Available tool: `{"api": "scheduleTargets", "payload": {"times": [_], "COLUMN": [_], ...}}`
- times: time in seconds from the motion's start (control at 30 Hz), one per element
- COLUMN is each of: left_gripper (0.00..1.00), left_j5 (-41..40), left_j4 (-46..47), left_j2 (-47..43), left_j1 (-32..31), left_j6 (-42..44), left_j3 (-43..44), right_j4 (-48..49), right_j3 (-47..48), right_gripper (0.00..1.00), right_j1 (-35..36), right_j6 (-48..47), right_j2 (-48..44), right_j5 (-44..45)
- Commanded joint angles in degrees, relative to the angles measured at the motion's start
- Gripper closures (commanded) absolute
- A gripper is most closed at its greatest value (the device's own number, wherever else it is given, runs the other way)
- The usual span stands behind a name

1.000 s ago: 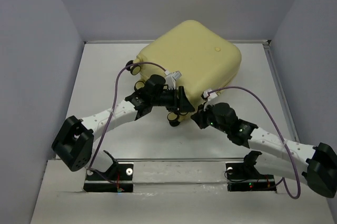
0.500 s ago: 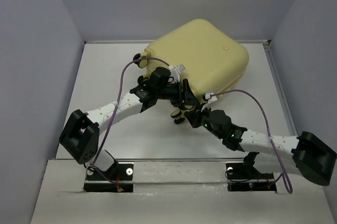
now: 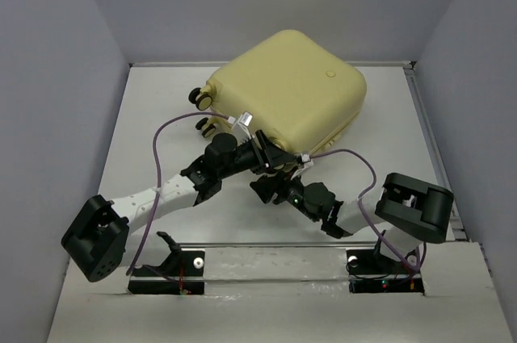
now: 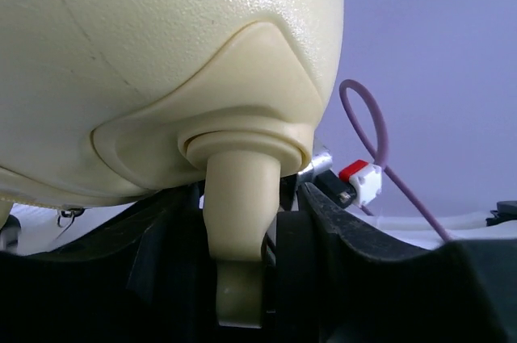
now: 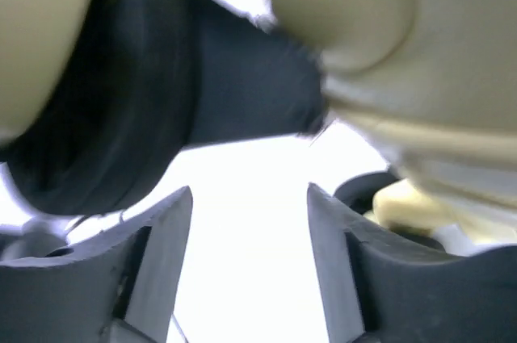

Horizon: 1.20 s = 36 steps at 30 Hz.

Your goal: Pack the luggage

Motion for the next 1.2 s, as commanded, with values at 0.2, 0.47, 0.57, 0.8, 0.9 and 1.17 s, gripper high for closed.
{"api": "scheduleTargets", "payload": {"times": [0.2, 0.47, 0.57, 0.8, 0.9, 1.17], "left_gripper": [0.01, 0.01, 0.01, 0.01, 0.01, 0.01], "left_j5": [-6.0, -3.8, -3.6, -3.7, -3.1, -1.5], "left_j4": [14.5, 19.6, 19.5, 19.2, 19.2, 20.3], "left_j2": [-9.7, -6.7, -6.6, -8.4, -8.2, -8.2], "left_j1": [-2.1, -1.1, -0.9, -0.2, -0.2, -0.2], "left_j6": [1.1, -2.4, -2.7, -2.5, -2.7, -2.7], "left_j3": [-5.1, -6.9, -7.3, -8.5, -8.6, -9.7], "right_j4": [-45.8, -63.9, -63.7, -63.5, -63.5, -62.7], "right_j3": [-5.1, 3.0, 9.1, 20.7, 24.2, 28.1], "right_gripper": [0.03, 0.0, 0.0, 0.0, 0.0, 0.18], "right_j1": [1.1, 1.1, 1.1, 1.1, 1.1, 1.1], "right_j6": [-1.0, -7.2, -10.6, -14.6, -15.1, -11.1], "right_j2": [-35.9, -48.6, -43.5, -33.0, -30.6, -25.2], "right_j5": [-0.8, -1.3, -0.6, 1.6, 4.1, 17.2]}}
